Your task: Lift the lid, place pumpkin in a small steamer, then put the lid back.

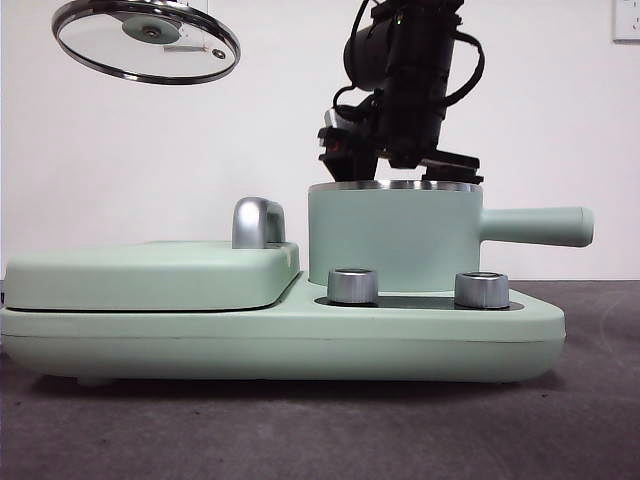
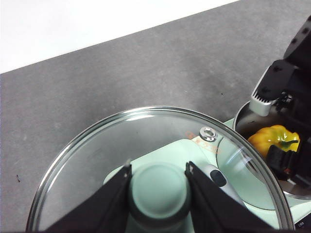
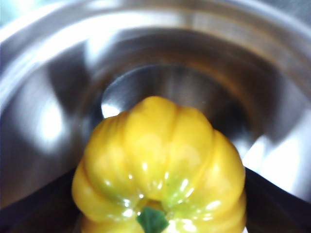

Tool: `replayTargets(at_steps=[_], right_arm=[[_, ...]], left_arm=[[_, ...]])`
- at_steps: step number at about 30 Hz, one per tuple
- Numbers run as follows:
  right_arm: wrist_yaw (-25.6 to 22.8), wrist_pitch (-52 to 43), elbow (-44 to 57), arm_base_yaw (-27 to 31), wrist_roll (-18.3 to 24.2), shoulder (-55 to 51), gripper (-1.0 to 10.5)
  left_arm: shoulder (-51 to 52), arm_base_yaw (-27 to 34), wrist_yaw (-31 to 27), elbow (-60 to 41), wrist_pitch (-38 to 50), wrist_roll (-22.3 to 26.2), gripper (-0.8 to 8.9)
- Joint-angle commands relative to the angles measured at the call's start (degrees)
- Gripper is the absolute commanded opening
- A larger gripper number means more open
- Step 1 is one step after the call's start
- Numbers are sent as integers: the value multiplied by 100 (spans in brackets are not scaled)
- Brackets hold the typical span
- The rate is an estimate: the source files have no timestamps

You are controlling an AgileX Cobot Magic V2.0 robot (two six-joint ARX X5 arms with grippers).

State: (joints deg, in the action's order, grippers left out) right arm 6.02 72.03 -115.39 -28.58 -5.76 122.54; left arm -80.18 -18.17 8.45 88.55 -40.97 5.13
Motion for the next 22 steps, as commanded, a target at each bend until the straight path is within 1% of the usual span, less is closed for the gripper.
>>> replayTargets(at_steps=[1,12,13,15,18,20,22], right_arm=[[-17,-33,-166,-74,63,160,357],[-57,-90,-166,-98,63,188,357],[-101,-94,-166,-103,61,188,358],[-339,-109,-166,-162,52,188,359],[-363,-170,-166,-223,48,188,360],[-511,-192,-166,-256,44,188,393],[-623,-199,-166,-295,44,188,398]], left_arm=[[39,-22,15,170,133,-22,112],[39,-22,17,170,133,-28,112],[39,-22,17,170,133,-26,112],[39,-22,17,170,133,-28,112],[39,-22,15,170,133,-28,112],[39,-22,15,170,133,-28,112],[39,-22,15,170,133,-28,112]])
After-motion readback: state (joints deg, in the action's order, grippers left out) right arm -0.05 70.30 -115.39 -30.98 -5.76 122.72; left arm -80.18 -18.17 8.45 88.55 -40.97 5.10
